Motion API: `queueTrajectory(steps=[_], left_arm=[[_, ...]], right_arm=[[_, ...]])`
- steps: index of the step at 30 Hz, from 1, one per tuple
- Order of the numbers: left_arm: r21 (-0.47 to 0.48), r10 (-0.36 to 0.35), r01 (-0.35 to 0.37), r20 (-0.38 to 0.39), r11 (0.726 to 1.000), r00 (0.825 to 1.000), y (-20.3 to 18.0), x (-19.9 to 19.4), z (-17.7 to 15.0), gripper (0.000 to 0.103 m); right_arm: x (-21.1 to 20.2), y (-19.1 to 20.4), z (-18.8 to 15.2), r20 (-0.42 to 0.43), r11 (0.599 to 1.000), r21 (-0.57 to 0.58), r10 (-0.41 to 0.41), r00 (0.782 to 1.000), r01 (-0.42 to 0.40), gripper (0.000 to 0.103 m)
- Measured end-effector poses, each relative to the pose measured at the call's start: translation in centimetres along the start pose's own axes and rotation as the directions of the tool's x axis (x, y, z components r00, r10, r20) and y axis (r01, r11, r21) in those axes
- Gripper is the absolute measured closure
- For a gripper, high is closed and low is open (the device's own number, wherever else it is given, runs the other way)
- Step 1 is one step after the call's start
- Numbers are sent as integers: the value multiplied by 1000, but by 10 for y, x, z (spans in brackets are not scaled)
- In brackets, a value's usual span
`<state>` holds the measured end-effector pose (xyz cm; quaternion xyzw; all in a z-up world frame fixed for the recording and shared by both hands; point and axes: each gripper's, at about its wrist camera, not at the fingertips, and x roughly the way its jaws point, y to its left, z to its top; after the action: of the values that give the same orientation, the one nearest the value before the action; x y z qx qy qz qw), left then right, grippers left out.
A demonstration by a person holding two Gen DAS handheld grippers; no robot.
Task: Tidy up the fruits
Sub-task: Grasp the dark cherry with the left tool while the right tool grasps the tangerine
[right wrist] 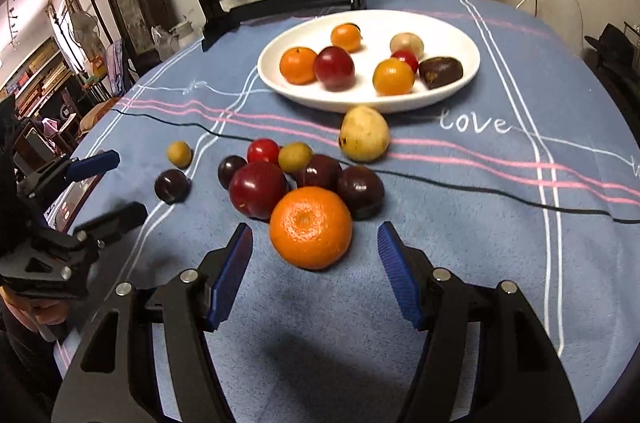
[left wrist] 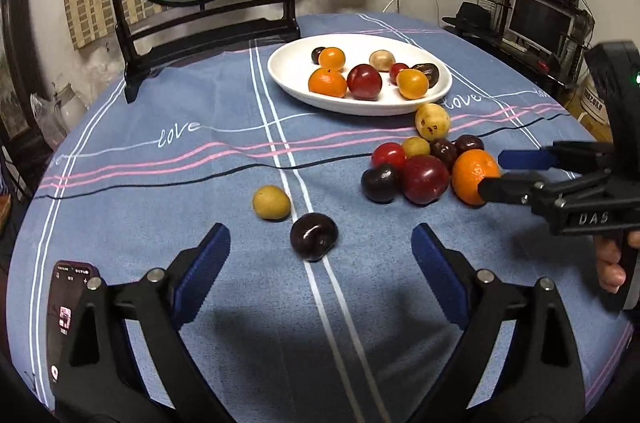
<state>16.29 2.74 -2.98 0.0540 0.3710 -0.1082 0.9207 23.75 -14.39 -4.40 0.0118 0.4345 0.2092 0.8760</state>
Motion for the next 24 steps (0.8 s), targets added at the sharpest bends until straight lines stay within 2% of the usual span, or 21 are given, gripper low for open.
queueTrajectory(steps=[6,8,16,18,20,24], left_arm=[[-35,-9,7,-40,999,999,5,9,-1,28],[-39,-11,9,-46,999,999,6,10,-1,28],[-50,1,-3,-54,999,999,9,13,-1,28],[-52,0,-3,-58,999,998,9,14,-1,28],[-53,2,-6,-61,999,998,10,15,-1,28],[-64,-1,-5,-81,998,997,14,22,-1,42]], right_arm=[[7,3,-1,-24,1000,-19,-3,1000,2,40],[8,5,-1,-23,1000,-28,-6,1000,5,44],[13,6,-1,-16,998,-50,-38,999,37,48],[15,7,-2,-25,997,-60,-46,999,44,55],[16,9,-2,-28,997,-71,-44,999,42,56],[12,9,-2,-14,997,-66,-35,999,34,57]])
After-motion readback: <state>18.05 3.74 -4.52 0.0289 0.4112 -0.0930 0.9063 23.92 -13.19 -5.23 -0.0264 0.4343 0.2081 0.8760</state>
